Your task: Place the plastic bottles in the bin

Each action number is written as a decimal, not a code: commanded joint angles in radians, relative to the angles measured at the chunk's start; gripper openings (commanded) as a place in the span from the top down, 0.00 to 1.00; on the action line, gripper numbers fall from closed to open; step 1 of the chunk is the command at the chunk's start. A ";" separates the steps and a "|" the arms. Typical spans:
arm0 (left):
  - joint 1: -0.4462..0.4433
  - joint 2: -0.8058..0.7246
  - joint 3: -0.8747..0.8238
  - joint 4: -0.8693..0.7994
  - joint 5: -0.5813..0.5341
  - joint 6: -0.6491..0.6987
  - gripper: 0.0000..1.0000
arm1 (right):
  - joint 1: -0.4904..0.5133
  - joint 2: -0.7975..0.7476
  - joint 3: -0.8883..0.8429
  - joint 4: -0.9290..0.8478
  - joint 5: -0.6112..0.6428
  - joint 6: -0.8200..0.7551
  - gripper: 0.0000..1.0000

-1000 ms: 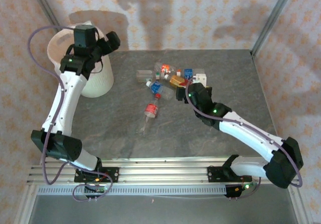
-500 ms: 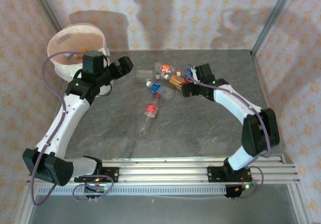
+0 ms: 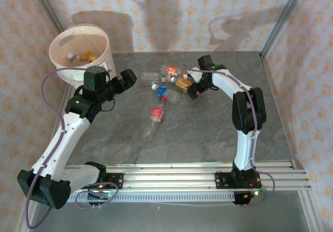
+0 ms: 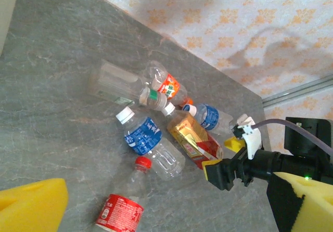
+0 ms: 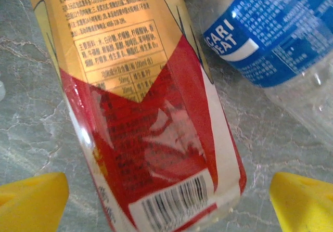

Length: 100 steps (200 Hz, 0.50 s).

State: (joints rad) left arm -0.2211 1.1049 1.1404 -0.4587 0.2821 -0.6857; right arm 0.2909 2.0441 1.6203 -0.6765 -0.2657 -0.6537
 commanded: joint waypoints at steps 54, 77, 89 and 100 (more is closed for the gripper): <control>-0.006 0.040 -0.010 -0.006 -0.015 -0.038 0.00 | -0.005 0.212 0.243 -0.212 -0.075 -0.140 0.04; -0.011 0.045 -0.015 -0.008 -0.023 -0.044 0.00 | -0.004 0.220 0.236 -0.218 -0.102 -0.147 0.08; -0.013 0.048 -0.020 -0.005 -0.026 -0.050 0.00 | -0.005 0.206 0.208 -0.193 -0.089 -0.146 0.09; -0.014 0.053 -0.026 0.004 -0.024 -0.055 0.00 | -0.004 0.192 0.176 -0.166 -0.073 -0.147 0.10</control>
State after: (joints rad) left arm -0.2230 1.1530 1.1351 -0.4595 0.2764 -0.7158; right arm 0.2909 2.2639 1.8324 -0.8284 -0.3397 -0.7738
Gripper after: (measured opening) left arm 0.998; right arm 0.913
